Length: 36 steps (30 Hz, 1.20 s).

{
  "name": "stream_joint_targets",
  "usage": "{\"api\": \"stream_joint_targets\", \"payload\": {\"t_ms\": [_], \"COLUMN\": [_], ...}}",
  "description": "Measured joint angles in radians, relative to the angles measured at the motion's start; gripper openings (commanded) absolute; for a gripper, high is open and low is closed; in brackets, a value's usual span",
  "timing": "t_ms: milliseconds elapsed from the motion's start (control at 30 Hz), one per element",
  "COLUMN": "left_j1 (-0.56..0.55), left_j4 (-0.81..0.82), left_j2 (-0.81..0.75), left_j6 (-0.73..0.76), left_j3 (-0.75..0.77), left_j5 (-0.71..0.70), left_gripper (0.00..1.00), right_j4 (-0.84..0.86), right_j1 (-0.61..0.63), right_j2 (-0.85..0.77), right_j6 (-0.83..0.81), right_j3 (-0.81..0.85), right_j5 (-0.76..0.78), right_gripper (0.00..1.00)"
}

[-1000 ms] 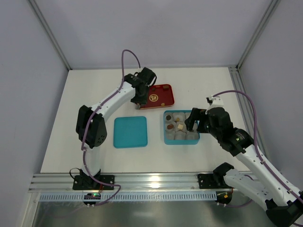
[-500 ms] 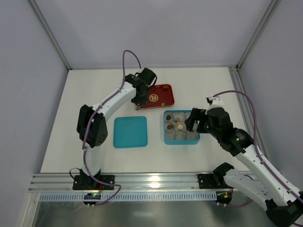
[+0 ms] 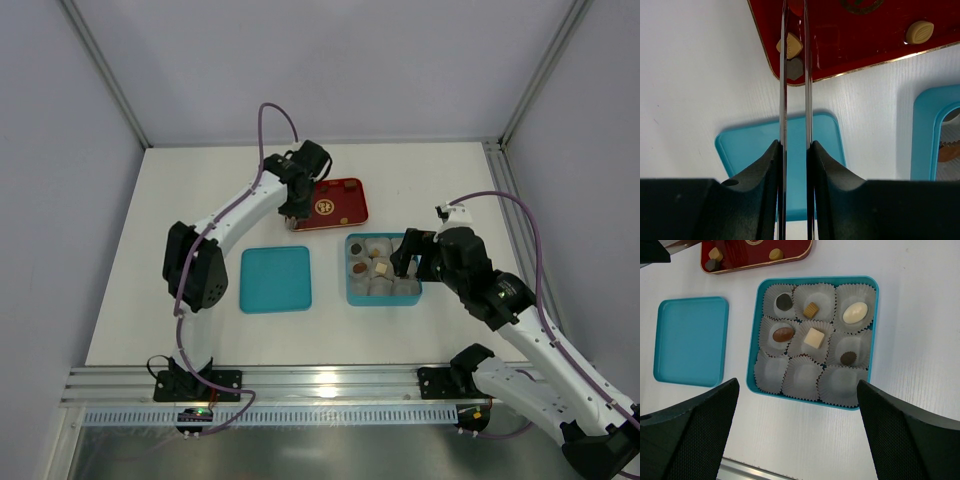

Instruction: Pack the chocolate

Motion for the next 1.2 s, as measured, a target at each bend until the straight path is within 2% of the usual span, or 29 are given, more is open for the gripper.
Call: {"api": "stream_joint_targets", "payload": {"t_ms": [433,700,900,1200], "left_j1": [-0.001,-0.04,-0.126,-0.335], "left_j4": [-0.024,-0.029,-0.031,-0.029], "left_j2": [-0.021,-0.119,-0.204,-0.293], "left_j6": [0.0,-0.005,-0.026,-0.097], "left_j3": [0.025,-0.003,-0.039,-0.104], "left_j5": [0.0,0.0,0.0,-0.004], "left_gripper": [0.25,0.25,0.25,0.25], "right_j4": [0.0,0.004,0.002,-0.03], "right_j1": [0.0,0.0,0.0,-0.002], "right_j2": [0.002,0.015,0.021,0.011], "right_j6": [0.0,0.0,-0.001,-0.001], "right_j3": [0.0,0.0,0.006,0.065], "right_j5": [0.0,0.001,0.015,0.064], "right_gripper": [1.0,1.0,1.0,1.0]}}
